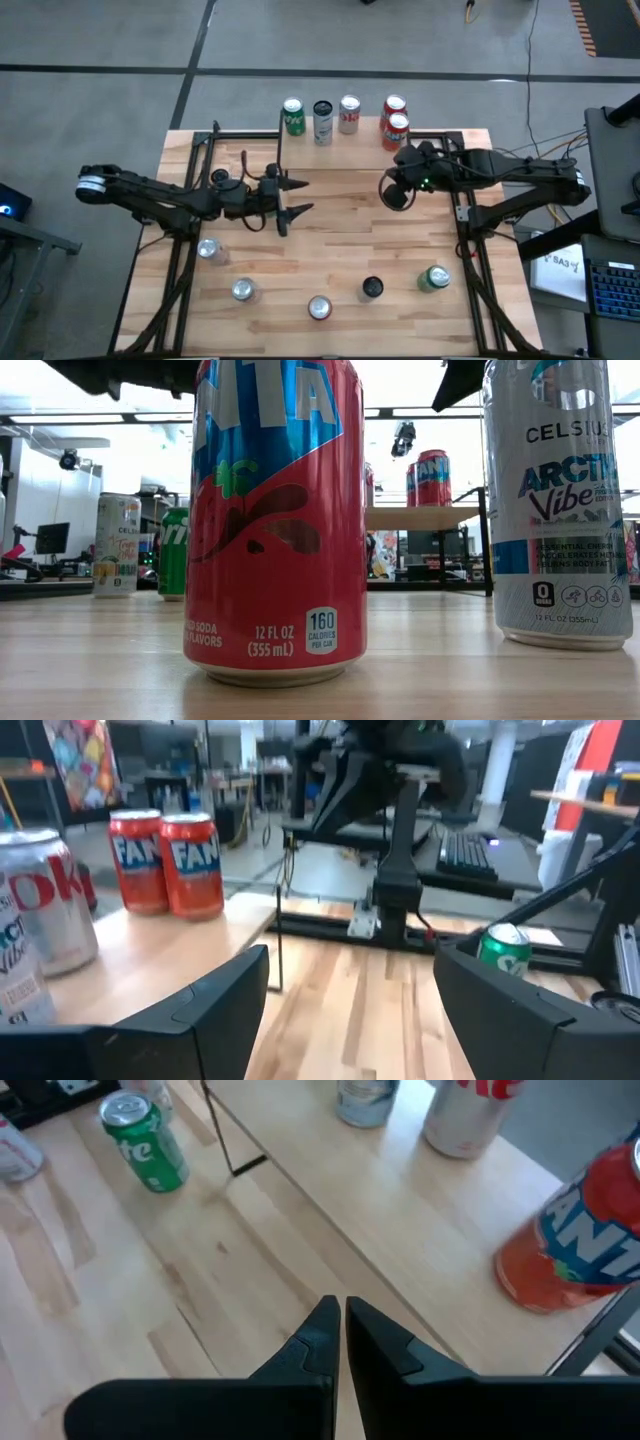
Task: Place canned beverage on shelf
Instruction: Put the top green soda can on the shelf aligned with the other green soda can
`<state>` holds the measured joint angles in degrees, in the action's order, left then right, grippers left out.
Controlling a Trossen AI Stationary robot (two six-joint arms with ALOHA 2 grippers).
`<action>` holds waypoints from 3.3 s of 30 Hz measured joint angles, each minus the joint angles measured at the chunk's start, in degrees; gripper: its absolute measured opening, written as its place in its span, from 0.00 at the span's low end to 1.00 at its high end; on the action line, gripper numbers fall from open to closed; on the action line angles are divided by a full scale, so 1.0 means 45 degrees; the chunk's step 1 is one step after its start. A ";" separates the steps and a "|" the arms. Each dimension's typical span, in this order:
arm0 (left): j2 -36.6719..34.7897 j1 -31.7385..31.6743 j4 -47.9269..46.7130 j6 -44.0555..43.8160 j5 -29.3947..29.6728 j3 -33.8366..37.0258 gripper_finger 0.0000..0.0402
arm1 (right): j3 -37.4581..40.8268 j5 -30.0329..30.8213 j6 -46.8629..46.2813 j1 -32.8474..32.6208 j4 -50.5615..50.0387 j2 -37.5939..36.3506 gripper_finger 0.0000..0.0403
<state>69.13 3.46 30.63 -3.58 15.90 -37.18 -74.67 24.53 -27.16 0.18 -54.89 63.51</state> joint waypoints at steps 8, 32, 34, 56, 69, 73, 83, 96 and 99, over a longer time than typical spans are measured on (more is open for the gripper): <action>-0.0026 0.0112 -0.6213 -0.1014 -0.0006 -0.2025 0.67 | 0.0090 0.0469 0.0054 -0.0859 -0.0010 -0.0002 0.03; 0.0047 -0.0382 -2.1340 -0.2497 0.0463 -0.6250 0.67 | 0.0826 0.0885 0.0278 -0.1373 0.0942 0.0005 0.03; 0.0097 -0.0396 -2.1275 -0.1780 0.0457 -0.6068 0.67 | 0.0826 0.0886 0.0278 -0.1373 0.0943 0.0005 0.03; 0.0120 -0.0498 -2.0930 -0.0410 0.0685 -0.5701 0.71 | 0.0884 0.0893 0.0370 -0.1373 0.0942 0.0005 0.03; 0.0253 -0.0645 -2.0507 -0.0792 0.1217 -0.5112 0.91 | 0.0900 0.0905 0.0375 -0.1373 0.0947 0.0005 0.03; 0.0259 -0.0858 -1.9977 -0.0102 0.1241 -0.4955 0.91 | 0.0908 0.0915 0.0370 -0.1369 0.0952 0.0005 0.03; 0.0261 -0.1753 -1.9488 0.0992 0.0640 -0.4941 0.91 | 0.0991 0.0915 0.0370 -0.1373 0.0955 0.0005 0.03; 0.0253 -0.2001 -1.8906 0.1352 0.0233 -0.4336 0.91 | 0.1005 0.0912 0.0375 -0.1371 0.0957 0.0005 0.03; 0.0251 -0.2001 -1.8662 0.1342 0.0231 -0.4166 0.91 | 0.1005 0.0910 0.0374 -0.1368 0.0957 0.0005 0.03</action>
<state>70.26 -5.54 -53.34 2.46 16.94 -55.93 -70.15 28.62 -25.48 -5.98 -50.59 63.53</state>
